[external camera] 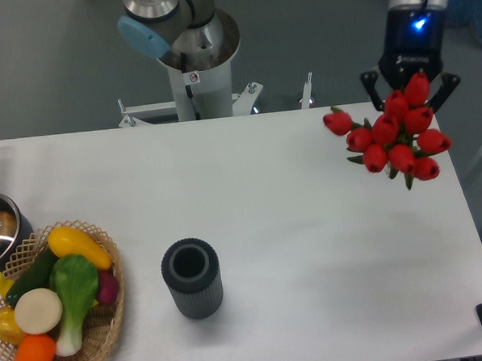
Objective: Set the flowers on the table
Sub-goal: 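Lift the red tulip bunch upward with the gripper, then carry the tulips toward the table center and lower them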
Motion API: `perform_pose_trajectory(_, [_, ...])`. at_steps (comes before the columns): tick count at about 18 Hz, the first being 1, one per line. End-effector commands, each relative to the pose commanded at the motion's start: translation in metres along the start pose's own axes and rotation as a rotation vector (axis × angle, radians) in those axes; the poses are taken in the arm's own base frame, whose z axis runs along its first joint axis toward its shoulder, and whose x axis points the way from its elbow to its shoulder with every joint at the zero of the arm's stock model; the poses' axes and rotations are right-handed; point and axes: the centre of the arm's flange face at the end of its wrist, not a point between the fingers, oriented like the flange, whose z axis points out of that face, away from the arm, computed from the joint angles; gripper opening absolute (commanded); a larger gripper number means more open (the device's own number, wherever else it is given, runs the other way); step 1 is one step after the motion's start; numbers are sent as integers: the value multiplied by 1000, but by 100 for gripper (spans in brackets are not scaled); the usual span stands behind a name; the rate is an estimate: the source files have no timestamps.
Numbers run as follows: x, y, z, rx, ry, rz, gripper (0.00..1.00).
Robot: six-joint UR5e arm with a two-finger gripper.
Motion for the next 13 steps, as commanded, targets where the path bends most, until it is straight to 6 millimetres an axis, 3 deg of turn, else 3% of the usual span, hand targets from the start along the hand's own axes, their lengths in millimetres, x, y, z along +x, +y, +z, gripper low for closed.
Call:
perform_pose_trajectory(3, [18, -5, 21, -104, -9, 41, 27])
perform_pose_trajectory(13, [78, -11, 135, -457, 9, 214, 27])
